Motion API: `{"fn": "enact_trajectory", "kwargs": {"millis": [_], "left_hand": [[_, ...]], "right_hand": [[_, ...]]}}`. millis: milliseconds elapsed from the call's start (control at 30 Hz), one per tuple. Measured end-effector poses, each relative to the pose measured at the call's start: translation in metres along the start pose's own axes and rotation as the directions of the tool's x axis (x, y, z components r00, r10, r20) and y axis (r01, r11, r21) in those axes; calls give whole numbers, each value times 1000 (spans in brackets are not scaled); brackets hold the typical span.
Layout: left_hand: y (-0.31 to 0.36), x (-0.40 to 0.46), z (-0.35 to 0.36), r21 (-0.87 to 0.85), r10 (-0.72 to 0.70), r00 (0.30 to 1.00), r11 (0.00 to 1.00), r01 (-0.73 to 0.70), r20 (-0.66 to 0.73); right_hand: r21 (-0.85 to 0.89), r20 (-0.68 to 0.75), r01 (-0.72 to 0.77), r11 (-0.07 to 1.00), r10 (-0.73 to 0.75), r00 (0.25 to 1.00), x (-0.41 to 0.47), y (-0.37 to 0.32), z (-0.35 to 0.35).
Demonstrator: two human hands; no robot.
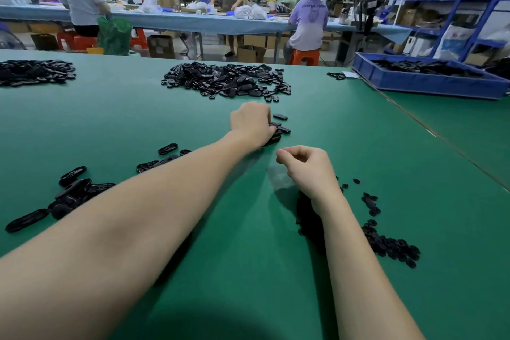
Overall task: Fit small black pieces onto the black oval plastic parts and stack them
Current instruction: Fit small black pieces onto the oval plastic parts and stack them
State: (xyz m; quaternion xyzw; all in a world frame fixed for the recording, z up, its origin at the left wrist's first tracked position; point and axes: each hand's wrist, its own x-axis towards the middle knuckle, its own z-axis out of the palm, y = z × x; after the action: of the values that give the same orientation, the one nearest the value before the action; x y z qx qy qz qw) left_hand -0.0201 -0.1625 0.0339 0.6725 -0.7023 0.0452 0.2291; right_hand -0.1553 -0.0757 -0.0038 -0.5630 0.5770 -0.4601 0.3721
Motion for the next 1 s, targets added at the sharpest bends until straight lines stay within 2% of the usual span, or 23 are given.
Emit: {"fn": "enact_trajectory", "kwargs": {"millis": [133,267,433,567,633,800,900,1000], "left_hand": [[-2,13,11,82,-14,1000,997,14,3],[-1,12,13,42,-22,1000,999,23,-13],[2,-23,8,-191,-50,993,981,28,-111],[-6,-60,2,-454,-107,991,889,59,-80],[-13,-72,-4,-502,-91,995,863,54,-49],[-37,-94,-21,-413,-20,997,910,48,72],[-51,-95,-35,-317,-48,987,944,95,151],[-60,-92,-49,-251,-95,975,957,145,200]], "right_hand": [[28,18,9,1000,-9,1000,-1,-1,4],[35,24,-8,999,8,1000,0,-1,4],[54,38,-9,998,7,999,-1,-2,3],[43,65,16,999,-19,998,-4,-5,6],[62,75,19,998,-24,997,-5,-6,6],[-34,116,15,999,-11,993,-8,-7,10],[-176,143,52,983,-27,989,-9,-8,13],[-244,144,83,966,-49,988,-10,-10,14]]}}
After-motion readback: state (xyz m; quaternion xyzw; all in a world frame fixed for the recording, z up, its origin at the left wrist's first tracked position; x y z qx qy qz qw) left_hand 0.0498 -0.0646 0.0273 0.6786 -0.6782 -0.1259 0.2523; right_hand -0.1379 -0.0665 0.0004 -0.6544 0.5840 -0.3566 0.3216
